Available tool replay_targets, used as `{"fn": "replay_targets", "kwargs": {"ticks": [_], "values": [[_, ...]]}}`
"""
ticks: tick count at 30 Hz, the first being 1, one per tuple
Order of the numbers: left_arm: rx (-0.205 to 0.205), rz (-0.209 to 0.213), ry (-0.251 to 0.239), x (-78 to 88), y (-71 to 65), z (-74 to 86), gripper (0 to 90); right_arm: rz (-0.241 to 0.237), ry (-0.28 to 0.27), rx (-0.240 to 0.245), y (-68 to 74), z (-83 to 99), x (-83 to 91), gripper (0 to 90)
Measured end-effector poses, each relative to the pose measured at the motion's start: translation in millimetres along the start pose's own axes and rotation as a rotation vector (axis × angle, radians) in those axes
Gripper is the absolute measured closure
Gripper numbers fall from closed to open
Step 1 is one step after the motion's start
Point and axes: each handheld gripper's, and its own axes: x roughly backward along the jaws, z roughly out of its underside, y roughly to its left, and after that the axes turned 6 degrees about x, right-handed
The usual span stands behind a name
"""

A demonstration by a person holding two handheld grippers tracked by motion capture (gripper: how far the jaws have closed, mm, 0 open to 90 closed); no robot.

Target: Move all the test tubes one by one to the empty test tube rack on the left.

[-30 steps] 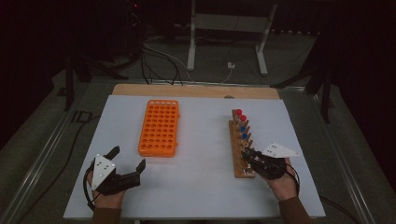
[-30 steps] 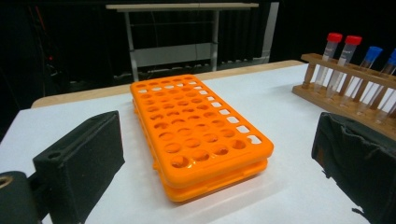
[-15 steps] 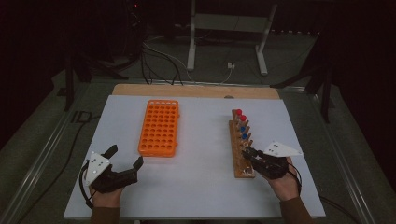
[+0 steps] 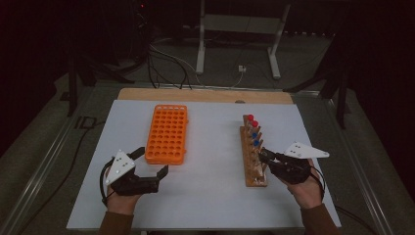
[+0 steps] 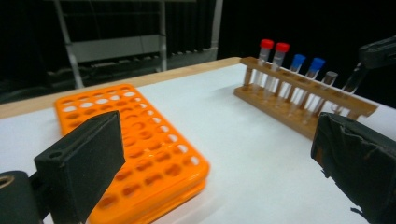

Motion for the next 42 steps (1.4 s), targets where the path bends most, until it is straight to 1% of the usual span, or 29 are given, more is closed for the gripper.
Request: {"fn": "replay_targets", "kwargs": {"ticks": [1,2,3,5,9,10,12,14,16,18,19,21,24,25,26,27,29,30,31,32,33,34,35,36,37,38,39,40,42], "values": [[0.0,0.0,0.0,0.0,0.0,0.0,4.0,0.0,0.0,0.0,0.0,0.0,0.0,76.7],[-0.002,0.005,-0.003,-2.2,-2.1,-3.1,4.1,-0.002,-0.003,0.003,-0.9,-4.5,2.5,76.6],[-0.002,0.011,-0.009,-4.5,-4.1,-6.1,4.1,-0.002,-0.003,0.003,-0.9,-4.5,2.5,76.6],[-0.01,0.037,-0.023,-12.1,-9.8,-14.7,4.1,-0.009,-0.006,0.01,-2.2,-11.9,4.7,76.6],[-0.017,0.057,-0.033,-21.0,-15.5,-21.5,5.0,-0.032,-0.023,0.003,-2.9,-22.2,6.8,76.7],[-0.021,0.071,-0.028,-28.0,-19.5,-24.0,5.3,-0.04,-0.028,0.004,-2.5,-24.5,6.8,76.7],[-0.022,0.087,-0.013,-35.7,-23.9,-25.4,6.3,-0.047,-0.029,0.009,-0.9,-28.7,5.6,76.7],[-0.026,0.092,-0.002,-39.5,-26.6,-25.8,6.8,-0.063,-0.03,0.013,1.1,-32.1,2.4,76.7],[-0.055,0.108,0.02,-50.2,-35.6,-26.6,7.5,-0.075,-0.026,0.017,3.7,-35.4,-1.9,76.6],[-0.069,0.121,0.034,-57.1,-41.6,-27.1,8.1,-0.094,-0.029,0.014,6.1,-38.4,-6.4,76.6],[-0.069,0.121,0.034,-57.1,-41.6,-27.1,8.2,-0.101,-0.029,0.015,7.3,-39.8,-8.8,76.7],[-0.087,0.141,0.051,-67.2,-50.0,-27.9,8.7,-0.113,-0.025,0.02,10.2,-42.6,-13.7,76.6],[-0.1,0.168,0.068,-77.0,-57.8,-28.5,12.3,-0.129,-0.02,0.03,15.6,-47.2,-20.1,76.6],[-0.1,0.168,0.068,-77.0,-57.8,-28.5,13.2,-0.133,-0.018,0.035,17.2,-48.7,-21.9,76.6],[-0.106,0.179,0.077,-80.4,-60.4,-28.7,14.4,-0.138,-0.019,0.037,18.9,-50.1,-23.6,76.6],[-0.114,0.204,0.096,-86.9,-66.1,-28.5,16.1,-0.142,-0.019,0.039,20.3,-51.4,-25.3,76.6],[-0.124,0.219,0.119,-93.4,-71.8,-27.2,16.7,-0.15,-0.02,0.04,23.6,-53.5,-28.4,76.6],[-0.124,0.219,0.119,-93.4,-71.8,-27.2,17.8,-0.153,-0.019,0.043,25.2,-54.3,-30.0,76.6],[-0.125,0.222,0.126,-96.5,-74.4,-26.4,20.2,-0.158,-0.019,0.047,26.8,-54.9,-31.5,76.6],[-0.116,0.23,0.138,-102.6,-79.1,-24.9,22.5,-0.163,-0.017,0.051,28.5,-55.3,-32.8,76.6],[-0.116,0.23,0.138,-102.6,-79.1,-24.9,24.7,-0.169,-0.015,0.055,30.1,-55.8,-34.1,76.6],[-0.112,0.246,0.146,-108.3,-83.0,-23.5,27.2,-0.171,-0.014,0.056,31.7,-56.1,-35.3,76.6],[-0.112,0.246,0.146,-108.3,-83.0,-23.5,30.5,-0.175,-0.014,0.056,33.2,-56.4,-36.4,76.6],[-0.108,0.256,0.152,-110.9,-84.8,-22.7,30.5,-0.175,-0.014,0.056,33.2,-56.4,-36.4,76.6],[-0.111,0.263,0.159,-113.6,-86.3,-22.2,37.5,-0.181,-0.014,0.061,35.4,-57.0,-38.2,76.6],[-0.114,0.272,0.162,-115.6,-87.9,-21.7,40.9,-0.184,-0.014,0.063,36.4,-57.3,-39.1,76.5],[-0.118,0.277,0.16,-117.4,-89.6,-21.2,40.9,-0.184,-0.014,0.063,36.4,-57.3,-39.1,76.5],[-0.119,0.295,0.162,-119.9,-91.3,-20.9,47.2,-0.192,-0.011,0.066,38.6,-57.7,-40.5,76.6],[-0.114,0.299,0.161,-120.8,-92.3,-20.7,52.6,-0.198,-0.005,0.07,40.4,-57.6,-42.2,76.5]]}}
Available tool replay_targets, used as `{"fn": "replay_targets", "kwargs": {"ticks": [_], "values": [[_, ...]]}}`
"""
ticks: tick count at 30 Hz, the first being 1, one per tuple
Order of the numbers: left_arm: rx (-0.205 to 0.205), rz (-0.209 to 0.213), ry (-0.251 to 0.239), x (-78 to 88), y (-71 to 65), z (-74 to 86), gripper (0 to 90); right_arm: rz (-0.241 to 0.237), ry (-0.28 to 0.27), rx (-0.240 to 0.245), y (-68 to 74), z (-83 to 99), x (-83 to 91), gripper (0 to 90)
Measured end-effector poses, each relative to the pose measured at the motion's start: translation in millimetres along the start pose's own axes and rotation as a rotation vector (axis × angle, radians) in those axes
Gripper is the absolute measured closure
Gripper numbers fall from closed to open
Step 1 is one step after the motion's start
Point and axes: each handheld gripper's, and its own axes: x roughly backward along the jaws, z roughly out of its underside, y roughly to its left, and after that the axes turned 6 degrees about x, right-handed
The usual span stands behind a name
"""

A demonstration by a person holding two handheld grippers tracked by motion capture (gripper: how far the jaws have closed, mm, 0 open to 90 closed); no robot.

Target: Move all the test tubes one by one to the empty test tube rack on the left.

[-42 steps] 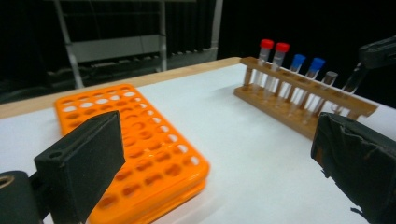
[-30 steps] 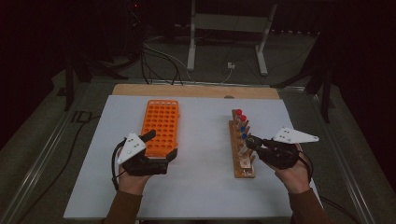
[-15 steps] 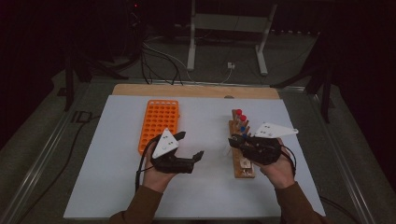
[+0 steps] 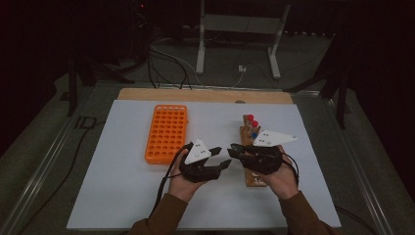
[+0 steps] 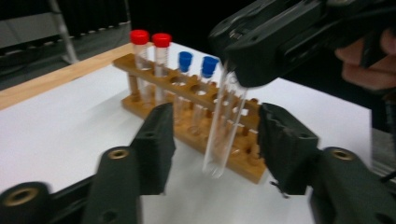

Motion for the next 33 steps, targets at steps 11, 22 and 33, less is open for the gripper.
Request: {"fn": "replay_targets", "kwargs": {"ticks": [11,22,33], "values": [[0.0,0.033,0.044,-8.8,-0.6,1.0,73.3,-0.024,0.006,0.011,5.4,-0.3,-5.9,76.6],[-0.016,-0.004,0.052,-7.8,2.2,2.3,76.2,-0.032,-0.049,0.018,-1.1,9.6,2.7,54.8],[0.002,-0.054,0.022,4.9,13.0,0.4,76.4,0.115,-0.065,-0.021,-12.9,32.1,14.6,17.5]]}}
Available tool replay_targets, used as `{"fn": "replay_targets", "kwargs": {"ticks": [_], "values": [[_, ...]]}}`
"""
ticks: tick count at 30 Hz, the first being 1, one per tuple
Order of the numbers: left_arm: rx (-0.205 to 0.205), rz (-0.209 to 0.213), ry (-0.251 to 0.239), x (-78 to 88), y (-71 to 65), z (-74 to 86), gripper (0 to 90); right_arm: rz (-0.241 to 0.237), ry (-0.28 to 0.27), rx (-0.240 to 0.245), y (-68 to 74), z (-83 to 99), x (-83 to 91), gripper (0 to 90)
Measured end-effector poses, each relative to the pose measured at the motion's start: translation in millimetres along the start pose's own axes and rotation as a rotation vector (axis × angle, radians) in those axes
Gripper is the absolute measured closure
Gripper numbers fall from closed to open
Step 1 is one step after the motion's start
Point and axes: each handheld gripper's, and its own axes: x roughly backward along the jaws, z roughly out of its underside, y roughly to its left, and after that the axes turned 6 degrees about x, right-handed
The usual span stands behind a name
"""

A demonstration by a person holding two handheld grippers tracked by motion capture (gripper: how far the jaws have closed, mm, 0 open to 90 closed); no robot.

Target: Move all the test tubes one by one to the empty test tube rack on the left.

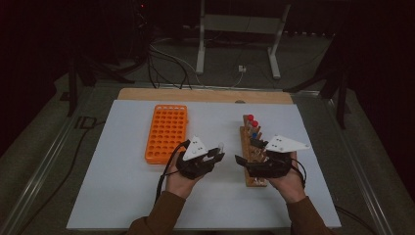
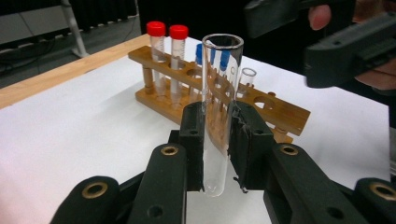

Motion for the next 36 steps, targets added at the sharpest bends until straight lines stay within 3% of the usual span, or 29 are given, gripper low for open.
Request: {"fn": "replay_targets", "kwargs": {"ticks": [8,14,24,30,36], "values": [[0.013,-0.033,-0.026,9.5,8.7,0.7,76.4,0.082,-0.031,-0.06,-12.8,20.8,14.4,2.7],[0.021,-0.055,-0.042,16.1,16.4,2.0,76.3,0.125,-0.045,-0.103,-20.3,29.3,18.6,0.3],[0.054,-0.14,-0.08,35.0,38.0,10.2,76.3,0.14,-0.06,-0.134,-22.4,34.2,23.2,0.3],[0.072,-0.219,-0.082,43.6,54.1,17.8,76.2,0.158,-0.054,-0.148,-25.6,35.7,27.7,0.3],[0.104,-0.254,-0.07,45.4,66.1,28.8,76.2,0.154,-0.051,-0.158,-26.3,37.4,27.9,0.3]]}}
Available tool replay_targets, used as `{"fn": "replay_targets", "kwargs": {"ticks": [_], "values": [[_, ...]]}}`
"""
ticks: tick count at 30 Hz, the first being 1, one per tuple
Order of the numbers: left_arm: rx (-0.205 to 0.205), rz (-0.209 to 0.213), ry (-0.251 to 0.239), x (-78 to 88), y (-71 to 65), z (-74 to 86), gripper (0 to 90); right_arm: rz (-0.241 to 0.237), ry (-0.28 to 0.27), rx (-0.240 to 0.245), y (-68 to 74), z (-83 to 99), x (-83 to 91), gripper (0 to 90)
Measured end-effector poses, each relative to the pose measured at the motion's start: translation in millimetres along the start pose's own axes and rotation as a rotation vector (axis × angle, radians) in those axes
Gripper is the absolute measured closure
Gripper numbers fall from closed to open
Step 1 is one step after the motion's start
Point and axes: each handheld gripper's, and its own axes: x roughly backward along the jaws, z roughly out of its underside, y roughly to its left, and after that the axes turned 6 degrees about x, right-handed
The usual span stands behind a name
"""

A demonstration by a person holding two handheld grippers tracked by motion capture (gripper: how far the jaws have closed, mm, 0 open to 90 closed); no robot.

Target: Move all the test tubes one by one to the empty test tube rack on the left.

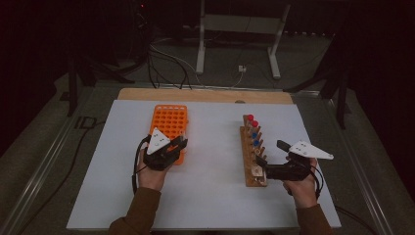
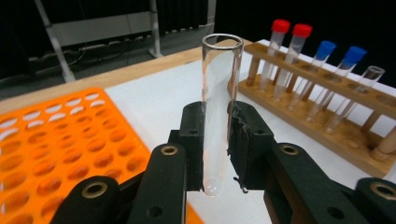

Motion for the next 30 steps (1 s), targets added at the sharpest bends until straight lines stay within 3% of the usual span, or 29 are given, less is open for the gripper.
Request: {"fn": "replay_targets", "kwargs": {"ticks": [12,22,30], "values": [[0.0,-0.08,0.08,-7.5,14.4,23.5,76.2,0.005,0.017,0.031,3.5,2.0,-3.0,0.3],[-0.012,-0.094,0.15,-15.9,15.4,37.6,76.3,-0.005,0.023,0.039,6.5,3.6,-6.1,0.3],[-0.014,-0.094,0.178,-18.0,15.6,41.1,76.7,-0.007,0.026,0.039,7.4,4.0,-6.7,0.3]]}}
